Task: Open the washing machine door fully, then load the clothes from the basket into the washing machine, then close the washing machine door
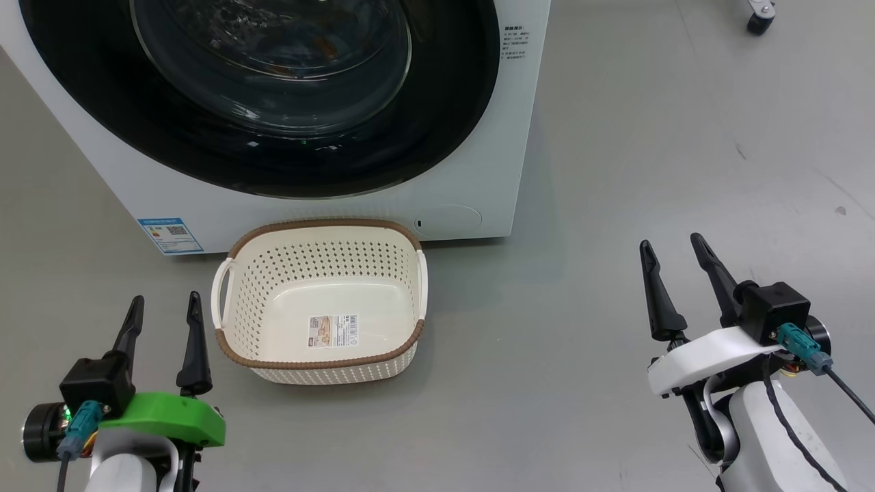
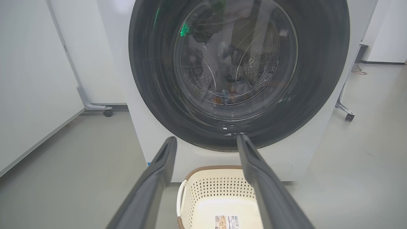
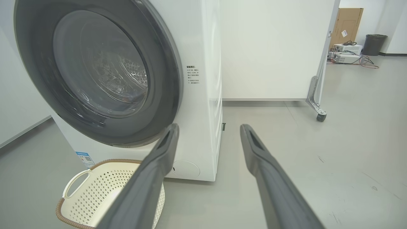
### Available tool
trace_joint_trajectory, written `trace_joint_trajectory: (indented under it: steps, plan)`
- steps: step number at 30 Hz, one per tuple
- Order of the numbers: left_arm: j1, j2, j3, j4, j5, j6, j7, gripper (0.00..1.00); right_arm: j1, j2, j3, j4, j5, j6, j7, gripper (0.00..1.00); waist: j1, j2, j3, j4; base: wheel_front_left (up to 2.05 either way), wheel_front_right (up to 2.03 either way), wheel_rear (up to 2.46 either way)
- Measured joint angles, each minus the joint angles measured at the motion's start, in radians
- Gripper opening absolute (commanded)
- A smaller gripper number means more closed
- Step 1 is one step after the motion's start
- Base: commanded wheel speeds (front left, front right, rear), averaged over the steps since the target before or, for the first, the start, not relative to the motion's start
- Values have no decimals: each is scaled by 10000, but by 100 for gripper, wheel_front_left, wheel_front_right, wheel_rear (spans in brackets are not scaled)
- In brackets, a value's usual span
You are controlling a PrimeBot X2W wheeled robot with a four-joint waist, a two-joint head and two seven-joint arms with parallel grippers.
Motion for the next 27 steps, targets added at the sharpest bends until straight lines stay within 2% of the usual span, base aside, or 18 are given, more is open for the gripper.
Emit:
trace_joint_trajectory:
  steps: [6,7,17,27]
  plan:
    - [1,0,-6,-2,0,0,0,100,0,52,-23,-2,-10,8,0,100,0,0,-4,32,0,0,0]
    - [2,15,-65,-2,-8,0,0,0,1,52,-35,0,-10,8,0,0,0,0,0,37,0,0,0]
    - [86,-351,-211,600,-286,2,92,0,449,190,-36,545,234,0,35,0,0,0,0,38,0,0,0]
    - [35,-351,8,702,-1720,2,548,0,442,280,-347,514,1682,4,355,0,0,0,-3,32,0,0,0]
